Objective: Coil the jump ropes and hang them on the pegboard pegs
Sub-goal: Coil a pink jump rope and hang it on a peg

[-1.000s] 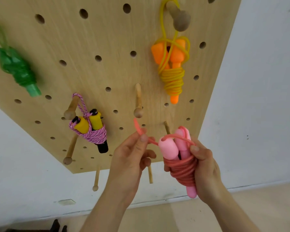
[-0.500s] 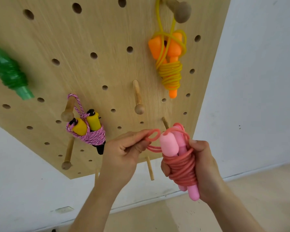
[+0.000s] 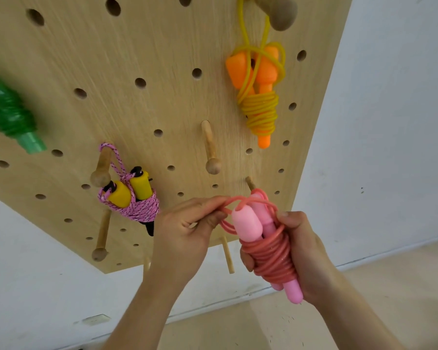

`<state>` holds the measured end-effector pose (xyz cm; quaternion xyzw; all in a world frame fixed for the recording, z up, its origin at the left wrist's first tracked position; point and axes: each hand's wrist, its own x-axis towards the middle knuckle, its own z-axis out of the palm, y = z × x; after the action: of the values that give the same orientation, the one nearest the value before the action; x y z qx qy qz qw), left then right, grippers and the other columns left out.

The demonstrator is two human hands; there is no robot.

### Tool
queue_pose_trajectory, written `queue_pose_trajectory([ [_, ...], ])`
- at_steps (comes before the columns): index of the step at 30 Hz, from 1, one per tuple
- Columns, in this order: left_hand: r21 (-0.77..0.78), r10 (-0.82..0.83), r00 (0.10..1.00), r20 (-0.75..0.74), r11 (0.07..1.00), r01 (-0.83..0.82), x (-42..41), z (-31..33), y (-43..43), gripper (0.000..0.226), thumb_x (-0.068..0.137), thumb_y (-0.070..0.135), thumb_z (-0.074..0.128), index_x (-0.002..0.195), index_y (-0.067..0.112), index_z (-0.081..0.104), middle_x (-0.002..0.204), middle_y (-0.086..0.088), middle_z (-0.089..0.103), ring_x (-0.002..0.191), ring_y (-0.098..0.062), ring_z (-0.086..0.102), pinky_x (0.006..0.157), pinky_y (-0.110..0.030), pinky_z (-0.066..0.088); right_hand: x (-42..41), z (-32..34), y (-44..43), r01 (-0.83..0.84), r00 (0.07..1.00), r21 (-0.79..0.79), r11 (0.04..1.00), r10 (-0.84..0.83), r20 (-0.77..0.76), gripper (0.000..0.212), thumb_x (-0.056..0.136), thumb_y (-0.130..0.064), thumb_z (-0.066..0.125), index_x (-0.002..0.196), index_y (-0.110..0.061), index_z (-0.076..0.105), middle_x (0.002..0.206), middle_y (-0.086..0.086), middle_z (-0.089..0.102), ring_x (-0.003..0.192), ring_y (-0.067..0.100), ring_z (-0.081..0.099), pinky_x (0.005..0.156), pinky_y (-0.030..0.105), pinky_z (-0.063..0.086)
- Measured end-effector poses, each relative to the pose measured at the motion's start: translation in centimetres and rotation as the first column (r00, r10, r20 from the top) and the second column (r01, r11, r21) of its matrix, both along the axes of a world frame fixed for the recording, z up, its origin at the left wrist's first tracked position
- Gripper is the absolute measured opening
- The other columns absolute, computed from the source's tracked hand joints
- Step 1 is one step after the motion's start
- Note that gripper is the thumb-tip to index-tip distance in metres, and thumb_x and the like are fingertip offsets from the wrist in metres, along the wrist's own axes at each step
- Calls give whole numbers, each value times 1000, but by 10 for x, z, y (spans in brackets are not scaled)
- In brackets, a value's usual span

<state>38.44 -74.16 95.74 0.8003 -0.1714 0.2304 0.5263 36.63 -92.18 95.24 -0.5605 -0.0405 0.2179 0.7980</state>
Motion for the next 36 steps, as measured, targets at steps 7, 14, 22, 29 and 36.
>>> queue_pose_trajectory([
  [7,2,-58,994,91,998,58,2,1,1,28,82,4,66,105,21,68,96,11,71,87,-10,68,76,-27,55,2,6,0,-27,998,70,997,30,-50,57,87,-45,32,100,-1,66,64,26,59,42,21,54,38,20,40],
  [14,170,-134,989,58,978,123,6,16,6,28,82,11,69,108,21,71,95,14,72,87,-6,68,74,-29,56,2,7,-7,15,999,24,1000,-13,-53,60,83,-49,41,104,2,66,65,27,59,38,20,52,35,20,38],
  [22,350,-191,973,133,927,134,3,27,14,47,79,38,69,123,24,58,94,14,70,75,-2,66,64,-26,53,7,9,-17,-131,987,88,987,138,-77,58,86,-44,39,105,5,64,62,24,59,40,20,55,36,19,40],
  [29,140,-92,972,218,988,62,2,15,-3,21,88,26,61,107,24,71,98,22,69,91,-5,64,78,-23,50,13,-2,-9,-288,936,312,906,334,-107,54,82,-44,36,89,1,65,62,20,59,41,22,56,37,20,44],
  [36,-118,-150,988,24,981,151,1,6,-15,23,84,15,60,98,28,72,96,20,67,91,-7,64,79,-17,48,16,-21,2,-387,897,387,837,439,-52,50,80,-55,50,88,-10,70,64,14,65,60,23,57,67,39,30],
])
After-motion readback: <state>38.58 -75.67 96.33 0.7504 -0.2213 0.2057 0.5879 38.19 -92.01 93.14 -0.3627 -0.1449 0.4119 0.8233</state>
